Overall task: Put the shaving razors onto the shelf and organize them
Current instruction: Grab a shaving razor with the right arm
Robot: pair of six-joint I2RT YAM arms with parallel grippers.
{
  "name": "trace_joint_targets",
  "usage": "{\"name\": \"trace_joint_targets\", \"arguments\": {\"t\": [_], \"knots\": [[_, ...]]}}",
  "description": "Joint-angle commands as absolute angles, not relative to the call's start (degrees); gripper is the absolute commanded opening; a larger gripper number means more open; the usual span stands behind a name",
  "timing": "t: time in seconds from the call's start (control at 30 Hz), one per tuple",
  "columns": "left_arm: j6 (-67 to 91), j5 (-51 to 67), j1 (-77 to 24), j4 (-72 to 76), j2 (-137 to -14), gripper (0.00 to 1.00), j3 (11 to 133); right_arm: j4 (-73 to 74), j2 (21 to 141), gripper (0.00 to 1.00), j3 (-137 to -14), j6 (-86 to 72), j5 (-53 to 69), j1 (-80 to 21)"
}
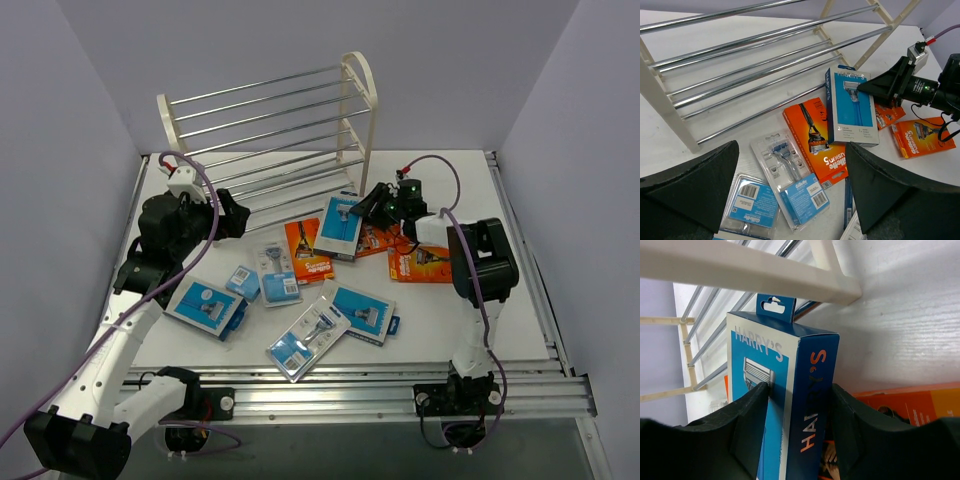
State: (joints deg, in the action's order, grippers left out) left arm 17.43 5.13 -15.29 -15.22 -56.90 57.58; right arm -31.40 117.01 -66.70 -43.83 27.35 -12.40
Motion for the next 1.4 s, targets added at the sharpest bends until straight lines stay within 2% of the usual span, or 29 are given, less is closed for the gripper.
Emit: {"name": "trace_joint_targets", "arguments": {"t": [0.0,0.1,0.73,0.97,1.17,1.37], "knots": [[17.75,4.13,-15.47,-13.10,-55.90,0.96,57.22,-29.36,111.81,0.09,-65.04,-44.12,27.77,-12.92],[17.75,4.13,-15.38,-12.92,-55.90,0.96,57.13,-29.18,108.82,0.00,-63.99,-44.91,27.77,-12.92],[18.46,10.98,-16.17,-10.37,-57.13,0.96,56.43,-23.21,85.88,0.00,-53.36,-46.32,25.05,-14.59],[18.81,20.63,-17.49,-8.09,-58.62,0.94,56.25,-20.48,77.62,0.00,-51.42,-44.12,25.40,-15.64],[20.83,31.71,-18.46,-2.91,-59.68,0.94,55.37,-21.09,70.86,0.00,-50.80,-42.54,31.37,-15.82],[24.25,37.25,-19.07,2.01,-60.82,0.94,54.32,-23.55,63.91,0.00,-50.45,-43.42,35.76,-15.99]]}}
